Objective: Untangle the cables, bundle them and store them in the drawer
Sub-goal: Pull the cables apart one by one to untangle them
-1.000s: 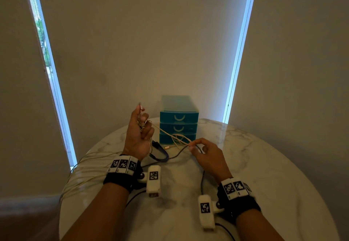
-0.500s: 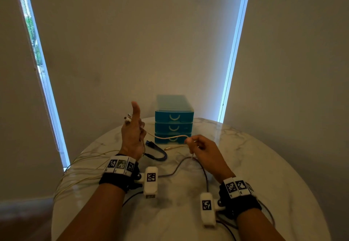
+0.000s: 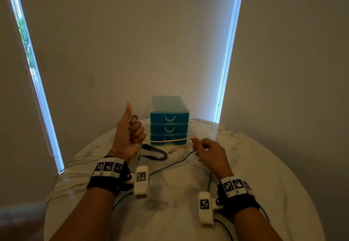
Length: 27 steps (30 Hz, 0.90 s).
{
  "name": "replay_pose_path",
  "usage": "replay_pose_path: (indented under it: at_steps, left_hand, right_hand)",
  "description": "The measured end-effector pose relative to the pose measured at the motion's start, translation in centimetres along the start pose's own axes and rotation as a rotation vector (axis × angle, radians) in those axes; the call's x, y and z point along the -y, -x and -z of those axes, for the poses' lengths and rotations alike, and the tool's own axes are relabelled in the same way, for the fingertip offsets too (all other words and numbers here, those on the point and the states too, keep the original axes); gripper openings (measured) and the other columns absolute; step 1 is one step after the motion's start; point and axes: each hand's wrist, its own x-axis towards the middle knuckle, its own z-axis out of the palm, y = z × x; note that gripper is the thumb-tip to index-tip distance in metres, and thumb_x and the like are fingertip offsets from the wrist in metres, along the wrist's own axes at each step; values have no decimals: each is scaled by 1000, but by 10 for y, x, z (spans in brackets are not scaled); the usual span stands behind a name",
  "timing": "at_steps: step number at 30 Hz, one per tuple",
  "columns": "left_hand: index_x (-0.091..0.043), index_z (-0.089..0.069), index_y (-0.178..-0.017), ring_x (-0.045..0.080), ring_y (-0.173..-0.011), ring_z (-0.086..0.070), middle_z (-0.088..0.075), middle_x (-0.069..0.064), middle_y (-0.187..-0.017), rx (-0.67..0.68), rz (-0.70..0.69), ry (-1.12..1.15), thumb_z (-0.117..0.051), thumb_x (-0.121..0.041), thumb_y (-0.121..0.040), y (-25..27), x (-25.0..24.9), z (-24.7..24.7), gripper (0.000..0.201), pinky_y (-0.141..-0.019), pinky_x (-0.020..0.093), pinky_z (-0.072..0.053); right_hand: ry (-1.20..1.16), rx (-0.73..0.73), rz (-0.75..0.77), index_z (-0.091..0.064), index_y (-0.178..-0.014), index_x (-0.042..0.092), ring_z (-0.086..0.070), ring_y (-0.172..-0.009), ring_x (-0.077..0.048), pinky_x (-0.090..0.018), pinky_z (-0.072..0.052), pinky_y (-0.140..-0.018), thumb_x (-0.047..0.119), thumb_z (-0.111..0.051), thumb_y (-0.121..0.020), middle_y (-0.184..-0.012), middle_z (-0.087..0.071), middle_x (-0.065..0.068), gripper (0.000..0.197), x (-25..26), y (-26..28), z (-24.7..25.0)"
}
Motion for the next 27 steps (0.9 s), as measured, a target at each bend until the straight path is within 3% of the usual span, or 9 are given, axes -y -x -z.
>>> replay_pose_path:
  at_steps: [5, 8, 13, 15, 17, 20, 22, 25, 27]
  left_hand:
    - [-20, -63, -93, 11, -49, -16, -20, -5, -61, 103, 245, -519, -75, -58, -90, 7, 16, -19, 40, -49, 29, -10]
    - [-9, -73, -123, 11, -54, -17, -23, -4, -65, 208, 333, -702, -78, -58, -85, 15, 16, -21, 62, -52, 29, -12]
    - [-11, -79, -104, 13, -53, -21, -29, -3, -61, 406, 418, -1076, -83, -64, -81, 24, 24, -31, 58, -50, 28, -19]
    - [-12, -76, -90, 12, -50, -27, -34, -5, -57, 429, 457, -1207, -89, -62, -76, 26, 29, -36, 54, -49, 26, -24]
    - [-7, -78, -94, 10, -48, -33, -41, -5, -56, 414, 443, -1283, -91, -58, -75, 28, 32, -39, 56, -48, 25, -28]
    - [-11, -81, -105, 10, -51, -34, -44, -4, -59, 392, 335, -1190, -90, -48, -79, 28, 29, -37, 46, -49, 24, -28]
    - [-12, -80, -96, 12, -52, -29, -39, -2, -60, 381, 220, -1003, -81, -35, -90, 27, 21, -34, 24, -49, 27, -22]
    - [-23, -71, -76, 15, -56, -20, -28, -2, -65, 241, 54, -675, -72, -28, -94, 21, 7, -24, 18, -57, 36, -13]
    - [-26, -65, -69, 14, -55, -19, -26, -1, -69, 156, -53, -500, -70, -32, -89, 18, -1, -19, 22, -55, 35, -14]
  right_hand:
    - [-111, -130, 3, -71, -82, 22, -68, -91, -10, -22, -47, -76, 64, -74, -90, -89, -74, 6, 43, 13, 5, -4]
    - [-85, -87, 65, -72, -80, 18, -66, -88, -9, -17, -45, -74, 53, -81, -88, -85, -72, 5, 37, 20, 8, -11]
    - [-107, -72, 118, -74, -97, 20, -66, -87, -4, -9, -46, -71, 32, -91, -82, -92, -72, 6, 26, 20, 9, -15]
    - [-127, -65, 93, -71, -106, 22, -65, -94, -3, -12, -47, -76, 26, -91, -82, -98, -71, 7, 32, 18, 7, -17]
    - [-125, -53, 91, -68, -114, 24, -65, -102, -3, -18, -54, -82, 16, -89, -84, -105, -70, 10, 37, 19, 7, -16]
    - [-143, -40, 137, -66, -123, 25, -63, -113, -3, -19, -59, -88, -7, -75, -87, -115, -70, 11, 49, 16, 6, -16]
    - [-136, -44, 117, -65, -128, 23, -62, -116, -6, -15, -55, -89, -13, -68, -87, -122, -69, 7, 55, 13, 4, -15]
    - [-10, -6, 12, -62, -132, 20, -60, -118, -15, -24, -49, -98, 1, -73, -91, -130, -62, 2, 46, 1, -1, -17]
    - [22, 42, -74, -66, -127, 18, -63, -112, -17, -25, -48, -93, 9, -74, -94, -124, -63, 0, 35, -8, -2, -15]
